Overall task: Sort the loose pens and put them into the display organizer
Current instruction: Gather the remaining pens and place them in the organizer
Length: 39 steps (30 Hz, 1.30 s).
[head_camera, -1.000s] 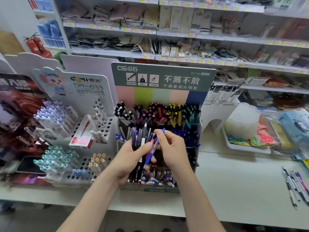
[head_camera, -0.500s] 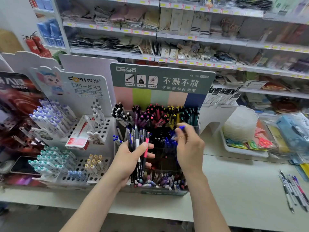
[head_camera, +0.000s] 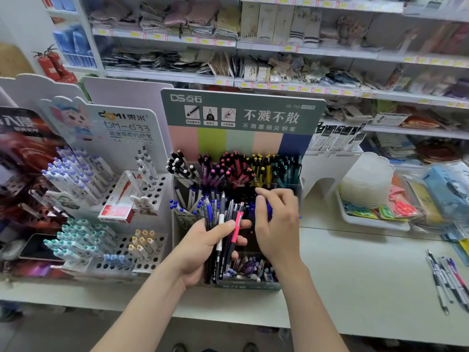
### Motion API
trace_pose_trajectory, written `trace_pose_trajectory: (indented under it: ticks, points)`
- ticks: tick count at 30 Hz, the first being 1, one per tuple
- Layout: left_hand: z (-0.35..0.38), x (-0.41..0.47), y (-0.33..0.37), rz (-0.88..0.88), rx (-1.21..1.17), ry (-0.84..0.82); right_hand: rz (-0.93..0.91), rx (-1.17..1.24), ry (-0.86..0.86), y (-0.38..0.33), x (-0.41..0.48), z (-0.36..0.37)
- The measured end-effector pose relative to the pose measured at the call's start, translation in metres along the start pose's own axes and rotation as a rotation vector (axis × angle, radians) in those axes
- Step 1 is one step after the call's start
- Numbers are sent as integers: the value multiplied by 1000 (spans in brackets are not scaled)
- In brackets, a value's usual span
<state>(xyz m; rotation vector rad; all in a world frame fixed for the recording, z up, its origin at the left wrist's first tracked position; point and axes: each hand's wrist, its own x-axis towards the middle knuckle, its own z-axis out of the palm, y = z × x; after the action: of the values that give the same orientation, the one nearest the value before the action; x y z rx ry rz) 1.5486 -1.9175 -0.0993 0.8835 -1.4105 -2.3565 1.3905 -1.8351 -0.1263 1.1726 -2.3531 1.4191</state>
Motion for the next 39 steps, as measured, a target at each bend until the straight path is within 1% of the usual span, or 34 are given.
trace_pose_trajectory:
  ticks: [2, 3, 4, 5, 6, 7, 8, 10, 11, 12, 13, 14, 15, 16, 18, 19, 20, 21, 22, 23, 26, 27, 28, 30, 32, 34, 36, 38, 39]
  points:
    - [-2, -2, -1, -36, 10, -54, 198, 278, -177, -18, 7, -10]
    - [-2, -3, -1, -43, -2, -87, 305, 349, -281, -25, 9, -12]
    - [-2, -4, -2, -42, -15, -119, 372, 390, -355, -31, 10, -14]
    - [-1, -6, -1, -42, -18, -149, 405, 436, -392, -34, 10, -15]
    - [-1, -7, -1, -45, -11, -177, 404, 478, -404, -36, 10, -15]
    - [-1, -8, -1, -51, 1, -195, 359, 492, -413, -37, 10, -15]
    - [-2, -8, -1, -61, 21, -207, 287, 454, -440, -38, 11, -16]
    - [-5, -9, -1, -83, 71, -239, 169, 266, -564, -41, 11, -19]
    - [-6, -9, -2, -92, 94, -258, 163, 186, -630, -41, 10, -20]
    - [-6, -10, -1, -99, 108, -270, 190, 157, -671, -40, 9, -20]
    - [-7, -10, -1, -104, 108, -272, 239, 185, -679, -40, 9, -20]
    - [-7, -10, -1, -102, 103, -271, 282, 239, -640, -42, 9, -19]
    - [-7, -10, 0, -98, 102, -276, 319, 299, -537, -44, 9, -16]
    - [-6, -11, 1, -99, 103, -290, 363, 347, -385, -46, 10, -14]
    - [-8, -10, 0, -116, 131, -305, 462, 442, -30, -49, 15, -14]
    - [-9, -9, -2, -121, 148, -297, 483, 523, 98, -47, 18, -19]
    - [-9, -7, -4, -119, 156, -276, 490, 617, 163, -44, 22, -25]
    - [-9, -5, -6, -113, 160, -241, 492, 686, 162, -40, 24, -32]
    - [-9, -2, -8, -106, 160, -189, 484, 687, 107, -35, 27, -38]
    - [-9, 1, -10, -98, 156, -132, 478, 587, 9, -26, 29, -42]
    - [-8, 11, -14, -55, 147, 15, 480, 90, -347, 1, 30, -46]
    - [-8, 13, -16, -34, 152, 51, 483, -3, -429, 7, 29, -48]
    - [-7, 15, -16, -16, 144, 75, 470, -44, -487, 11, 28, -50]
    - [-5, 19, -18, 15, 95, 105, 386, -109, -540, 13, 25, -52]
    - [-2, 22, -21, 40, 89, 113, 270, -265, -526, 12, 26, -52]
    - [3, 24, -21, 56, 109, 98, 251, -397, -512, 8, 32, -50]
    - [9, 28, -21, 49, 104, 74, 248, -473, -548, 1, 39, -46]
    - [17, 33, -19, 11, 65, 56, 186, -531, -555, -6, 46, -46]
    - [21, 35, -18, -7, 36, 46, 150, -538, -531, -8, 50, -46]
